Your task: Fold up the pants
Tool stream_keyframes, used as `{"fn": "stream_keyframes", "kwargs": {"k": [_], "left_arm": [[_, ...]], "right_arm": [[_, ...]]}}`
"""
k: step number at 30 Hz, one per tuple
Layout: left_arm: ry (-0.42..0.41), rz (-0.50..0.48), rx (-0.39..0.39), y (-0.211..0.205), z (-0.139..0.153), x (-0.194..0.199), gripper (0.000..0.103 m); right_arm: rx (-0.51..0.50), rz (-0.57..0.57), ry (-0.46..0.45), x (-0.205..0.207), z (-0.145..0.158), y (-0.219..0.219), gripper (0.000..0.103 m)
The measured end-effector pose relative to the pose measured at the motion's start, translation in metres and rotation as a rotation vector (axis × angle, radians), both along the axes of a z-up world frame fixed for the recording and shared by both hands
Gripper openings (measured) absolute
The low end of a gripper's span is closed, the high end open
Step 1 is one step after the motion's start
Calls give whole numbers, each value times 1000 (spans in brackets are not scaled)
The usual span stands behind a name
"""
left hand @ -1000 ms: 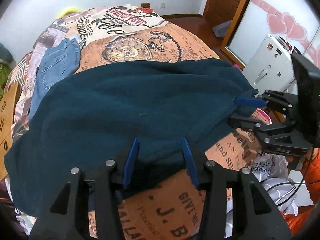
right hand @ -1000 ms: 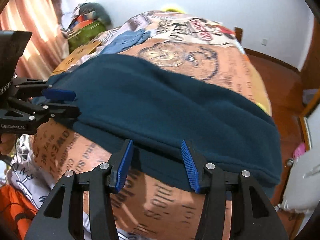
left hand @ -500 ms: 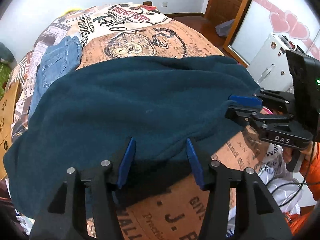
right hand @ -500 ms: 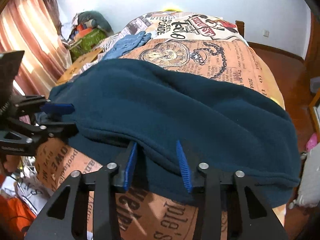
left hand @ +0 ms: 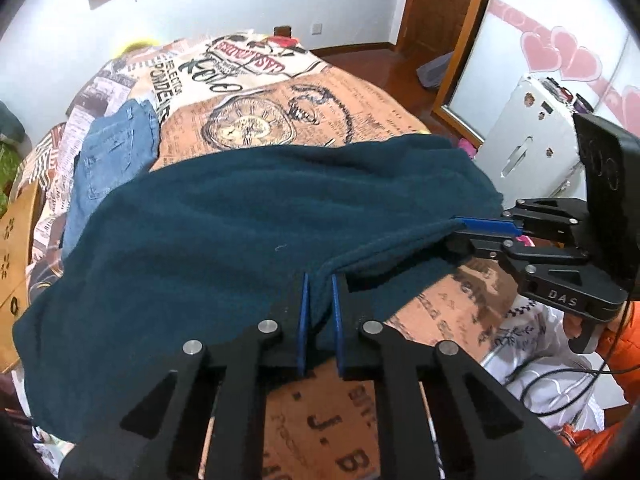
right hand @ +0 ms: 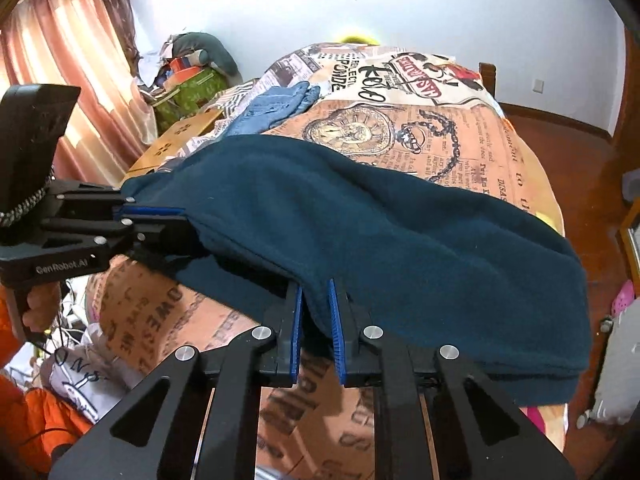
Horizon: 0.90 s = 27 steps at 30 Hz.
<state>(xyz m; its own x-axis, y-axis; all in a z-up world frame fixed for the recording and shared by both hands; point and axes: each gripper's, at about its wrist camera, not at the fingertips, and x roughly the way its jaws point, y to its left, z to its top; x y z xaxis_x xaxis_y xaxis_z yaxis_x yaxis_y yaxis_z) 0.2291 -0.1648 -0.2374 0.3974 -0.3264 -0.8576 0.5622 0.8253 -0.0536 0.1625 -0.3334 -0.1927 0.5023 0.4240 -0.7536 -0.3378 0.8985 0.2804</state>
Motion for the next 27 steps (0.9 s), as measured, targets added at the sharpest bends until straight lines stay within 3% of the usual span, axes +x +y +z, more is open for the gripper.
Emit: {"fn": "stream_keyframes", "kwargs": {"k": [8,14,15,18,20,22,27], "left_arm": [[58,21,10,3,-18,-4,10],[34,20,33,-3,-7,-8,14],[25,16,31,-3,-1,-9,14],[-8,4,-7,-6,20,-5,27],[-57,13,-25,-10,35,1,47],[-103,20,-31,-17,46,12,56],[-79,24,-10,-45,41,61,56]], "right_arm": [[45,-29,54,-4,-14,0,12],[44,-47,55,-8,-10,-3,21],[40,-55,53,-9,-8,-5,27],[28,-110,22,-16,2,-22,39],[21,-157,2,-20,8,-38,41],[11,-223,-9,-24,11,-59,41],[8,-452,28,-30,-1,-136,41]]}}
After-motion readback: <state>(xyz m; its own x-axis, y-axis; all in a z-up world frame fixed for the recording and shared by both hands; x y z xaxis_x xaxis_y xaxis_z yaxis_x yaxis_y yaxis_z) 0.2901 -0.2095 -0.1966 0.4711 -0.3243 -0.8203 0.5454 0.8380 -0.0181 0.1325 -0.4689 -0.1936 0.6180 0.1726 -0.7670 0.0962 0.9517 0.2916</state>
